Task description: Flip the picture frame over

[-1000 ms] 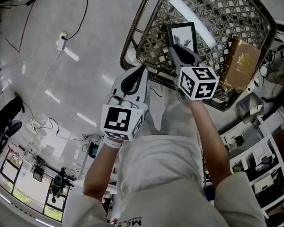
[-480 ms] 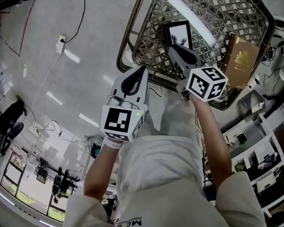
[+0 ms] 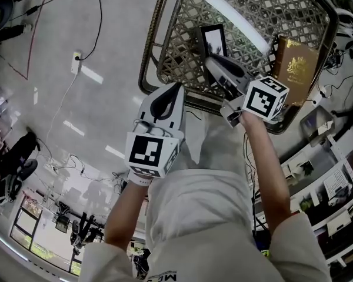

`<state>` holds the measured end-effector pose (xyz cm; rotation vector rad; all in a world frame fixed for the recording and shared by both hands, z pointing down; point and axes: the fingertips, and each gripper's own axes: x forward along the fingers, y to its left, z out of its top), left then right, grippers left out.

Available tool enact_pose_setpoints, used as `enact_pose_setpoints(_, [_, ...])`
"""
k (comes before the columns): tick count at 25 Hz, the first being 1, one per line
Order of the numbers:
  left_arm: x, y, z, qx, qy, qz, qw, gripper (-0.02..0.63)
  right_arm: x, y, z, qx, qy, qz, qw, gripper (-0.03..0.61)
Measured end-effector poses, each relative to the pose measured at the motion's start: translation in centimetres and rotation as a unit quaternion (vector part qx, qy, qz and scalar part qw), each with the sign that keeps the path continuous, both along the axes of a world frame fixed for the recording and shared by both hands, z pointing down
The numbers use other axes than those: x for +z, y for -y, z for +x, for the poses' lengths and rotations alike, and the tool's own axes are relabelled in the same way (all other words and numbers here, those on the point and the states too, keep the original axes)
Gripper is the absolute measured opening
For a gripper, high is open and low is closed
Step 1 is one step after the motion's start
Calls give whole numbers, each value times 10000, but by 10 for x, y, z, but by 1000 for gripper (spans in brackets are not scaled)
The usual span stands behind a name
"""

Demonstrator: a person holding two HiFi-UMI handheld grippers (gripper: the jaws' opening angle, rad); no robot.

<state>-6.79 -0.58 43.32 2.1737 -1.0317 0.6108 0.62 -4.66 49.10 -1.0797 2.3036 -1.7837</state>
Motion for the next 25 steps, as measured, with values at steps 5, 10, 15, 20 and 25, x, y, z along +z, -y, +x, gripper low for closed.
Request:
enact_pose_setpoints(5, [-1, 1, 10, 123, 6, 9, 9999, 25, -5, 4, 7, 187, 760, -66, 9969, 74])
enact_pose_setpoints(10, [-5, 3, 23, 201, 3, 18, 9998, 25, -10, 7, 15, 320, 1265, -116, 9914, 74])
enact_pose_setpoints(15, [-3, 4, 33, 262, 9, 8, 9997, 25, -10, 8, 19, 407, 1720, -148, 9841, 74])
enact_pose_setpoints(20, [-3, 4, 42, 327, 14, -18, 9995, 25, -12, 9, 24, 411, 1745, -128, 9837, 74])
enact_pose_setpoints(25, [-3, 6, 52, 384, -1, -17, 9993, 25, -14, 9, 31, 537, 2188, -238, 9740, 74])
